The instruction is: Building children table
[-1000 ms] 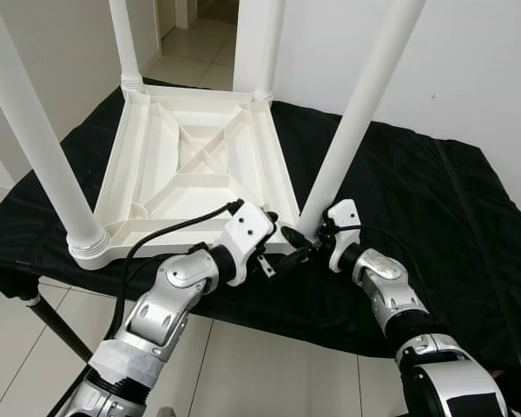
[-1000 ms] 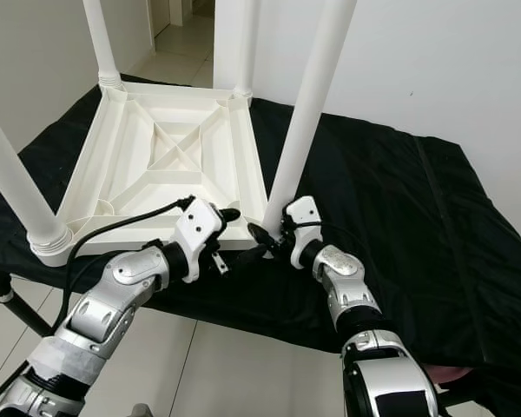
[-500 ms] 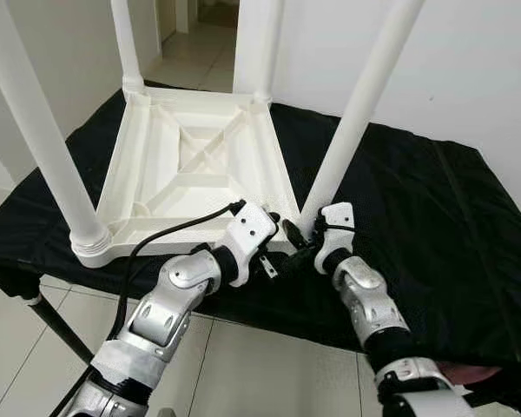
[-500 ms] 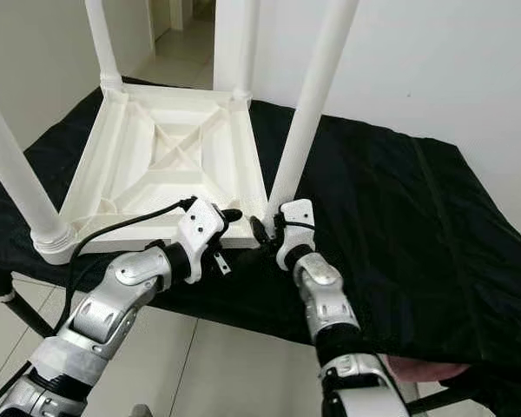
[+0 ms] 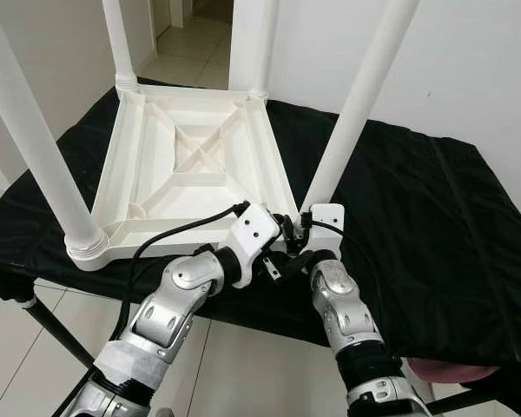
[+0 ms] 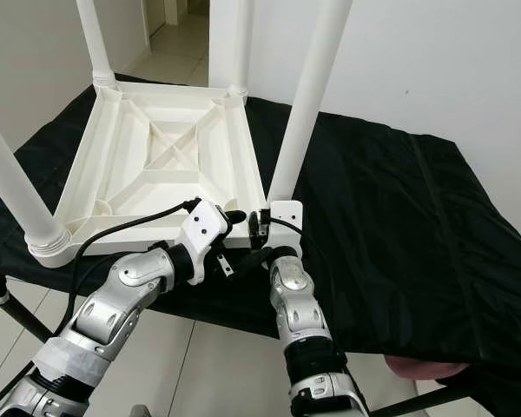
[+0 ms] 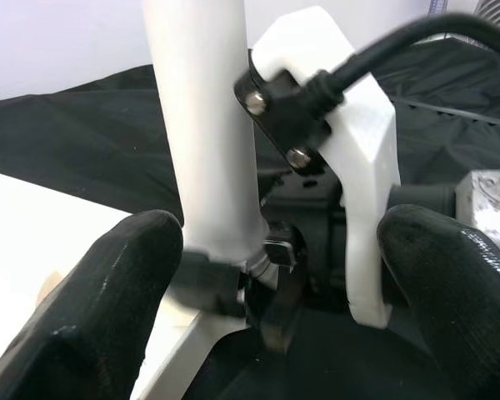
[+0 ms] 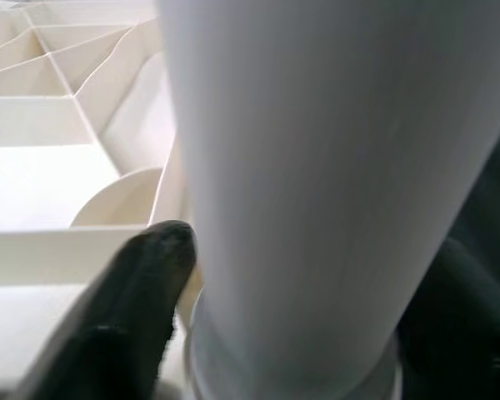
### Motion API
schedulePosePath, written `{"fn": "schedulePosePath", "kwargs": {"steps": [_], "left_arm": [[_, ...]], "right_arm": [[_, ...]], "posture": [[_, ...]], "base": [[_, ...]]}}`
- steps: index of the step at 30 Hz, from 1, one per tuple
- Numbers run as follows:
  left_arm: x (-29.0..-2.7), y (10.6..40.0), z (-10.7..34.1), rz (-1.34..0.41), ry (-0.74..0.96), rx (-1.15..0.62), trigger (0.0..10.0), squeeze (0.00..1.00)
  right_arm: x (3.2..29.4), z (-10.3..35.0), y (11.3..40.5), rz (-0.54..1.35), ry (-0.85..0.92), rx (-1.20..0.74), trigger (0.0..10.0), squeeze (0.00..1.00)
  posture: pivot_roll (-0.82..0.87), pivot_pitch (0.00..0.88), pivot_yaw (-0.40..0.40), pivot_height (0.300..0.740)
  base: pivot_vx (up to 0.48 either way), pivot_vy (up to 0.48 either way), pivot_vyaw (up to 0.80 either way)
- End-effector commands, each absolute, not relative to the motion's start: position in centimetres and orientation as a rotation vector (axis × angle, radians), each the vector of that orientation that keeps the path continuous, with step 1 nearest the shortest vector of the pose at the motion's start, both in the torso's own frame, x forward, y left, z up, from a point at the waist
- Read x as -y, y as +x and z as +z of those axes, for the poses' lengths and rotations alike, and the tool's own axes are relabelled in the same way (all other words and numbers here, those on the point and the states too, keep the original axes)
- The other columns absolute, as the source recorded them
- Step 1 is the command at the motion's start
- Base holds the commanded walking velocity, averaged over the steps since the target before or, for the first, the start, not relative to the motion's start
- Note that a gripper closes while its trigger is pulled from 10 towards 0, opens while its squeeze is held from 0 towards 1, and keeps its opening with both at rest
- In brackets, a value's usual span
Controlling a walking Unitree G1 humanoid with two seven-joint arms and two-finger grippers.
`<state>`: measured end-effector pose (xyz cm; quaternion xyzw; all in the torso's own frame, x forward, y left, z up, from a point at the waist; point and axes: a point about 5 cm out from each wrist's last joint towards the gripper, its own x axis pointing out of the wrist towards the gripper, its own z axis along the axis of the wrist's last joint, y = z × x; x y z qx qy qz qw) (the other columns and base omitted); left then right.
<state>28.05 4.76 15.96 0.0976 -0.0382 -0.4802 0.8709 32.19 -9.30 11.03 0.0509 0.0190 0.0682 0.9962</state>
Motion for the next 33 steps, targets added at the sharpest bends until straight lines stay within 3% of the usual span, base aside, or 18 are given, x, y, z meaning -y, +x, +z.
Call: {"fn": "schedulePosePath", "kwargs": {"steps": [1,11,12,20,33], "left_arm": [[-4.6,27.8,15.6,-1.019,0.209,0.072,10.0,0.00],[-4.6,27.6,15.4,-1.017,0.208,0.068,10.0,0.00],[-4.6,27.5,15.4,-1.018,0.207,0.067,10.0,0.00],[-4.5,27.3,15.3,-1.029,0.204,0.062,10.0,0.00],[-4.7,26.7,14.9,-1.052,0.211,0.037,10.0,0.00]], "right_arm": [[9.7,11.4,32.1,0.151,0.110,-0.014,10.0,1.00],[12.0,11.9,31.9,0.243,0.078,0.022,10.0,1.00],[12.5,11.9,31.8,0.299,0.060,0.033,10.0,0.00],[14.3,11.6,32.5,0.552,-0.035,0.039,10.0,0.00],[14.1,11.0,33.6,0.685,-0.088,-0.017,10.0,0.00]], "posture": [[-0.02,0.000,-0.097,0.740],[-0.02,0.000,-0.103,0.740],[-0.02,0.000,-0.100,0.740],[-0.02,0.000,-0.092,0.740],[0.00,0.000,-0.089,0.740]], "base": [[0.000,0.000,0.00],[0.000,0.000,0.00],[0.000,0.000,0.00],[0.000,0.000,0.00],[0.000,0.000,0.00]]}}
